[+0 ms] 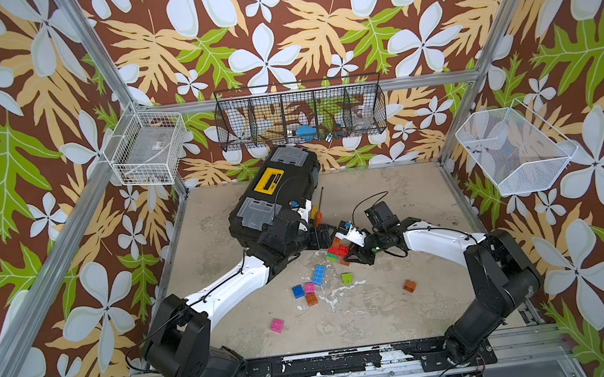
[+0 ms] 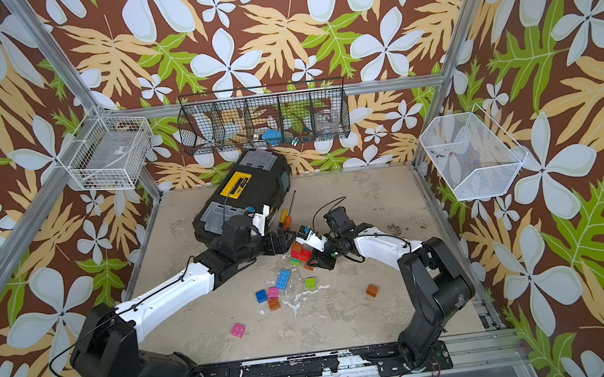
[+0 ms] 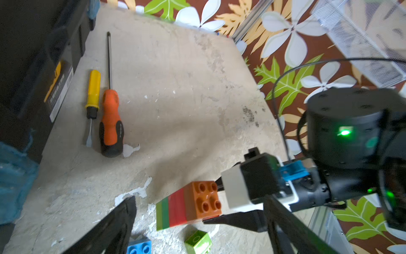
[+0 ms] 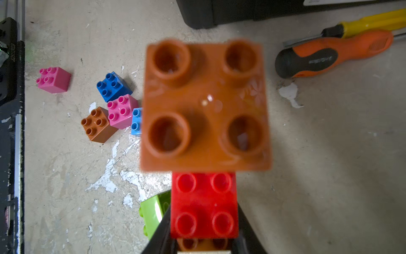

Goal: Assemble the letter h with lego
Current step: Adjust the lego brick at the center of the board.

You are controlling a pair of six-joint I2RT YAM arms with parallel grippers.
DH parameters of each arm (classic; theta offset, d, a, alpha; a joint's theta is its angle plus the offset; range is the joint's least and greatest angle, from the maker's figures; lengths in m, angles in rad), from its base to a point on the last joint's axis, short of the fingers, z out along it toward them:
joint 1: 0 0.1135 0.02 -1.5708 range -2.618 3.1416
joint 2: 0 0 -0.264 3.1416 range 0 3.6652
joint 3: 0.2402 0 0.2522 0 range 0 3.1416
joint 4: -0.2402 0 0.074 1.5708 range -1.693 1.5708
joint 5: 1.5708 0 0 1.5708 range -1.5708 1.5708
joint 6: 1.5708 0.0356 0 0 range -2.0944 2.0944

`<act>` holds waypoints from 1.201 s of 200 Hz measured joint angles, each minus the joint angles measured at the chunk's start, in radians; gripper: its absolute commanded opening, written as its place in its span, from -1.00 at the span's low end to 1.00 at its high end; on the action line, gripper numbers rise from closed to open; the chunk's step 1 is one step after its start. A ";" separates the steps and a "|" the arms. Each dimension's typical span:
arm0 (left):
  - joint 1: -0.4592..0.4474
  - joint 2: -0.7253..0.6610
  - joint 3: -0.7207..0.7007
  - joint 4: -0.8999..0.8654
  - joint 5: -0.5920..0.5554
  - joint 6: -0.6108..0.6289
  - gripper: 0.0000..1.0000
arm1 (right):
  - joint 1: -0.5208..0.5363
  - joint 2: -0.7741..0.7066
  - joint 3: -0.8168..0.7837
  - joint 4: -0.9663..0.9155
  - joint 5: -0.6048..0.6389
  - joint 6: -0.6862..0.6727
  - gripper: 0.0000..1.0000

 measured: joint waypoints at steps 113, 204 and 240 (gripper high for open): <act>0.007 -0.113 -0.287 0.203 -0.172 0.032 0.88 | -0.067 0.301 0.225 -0.203 -0.097 0.083 -0.17; 0.007 -0.091 -0.282 0.214 -0.158 0.032 0.88 | -0.142 0.260 0.230 -0.166 -0.116 0.192 0.28; 0.007 -0.091 -0.282 0.212 -0.157 0.024 0.88 | -0.151 0.204 0.212 -0.120 0.057 0.279 0.28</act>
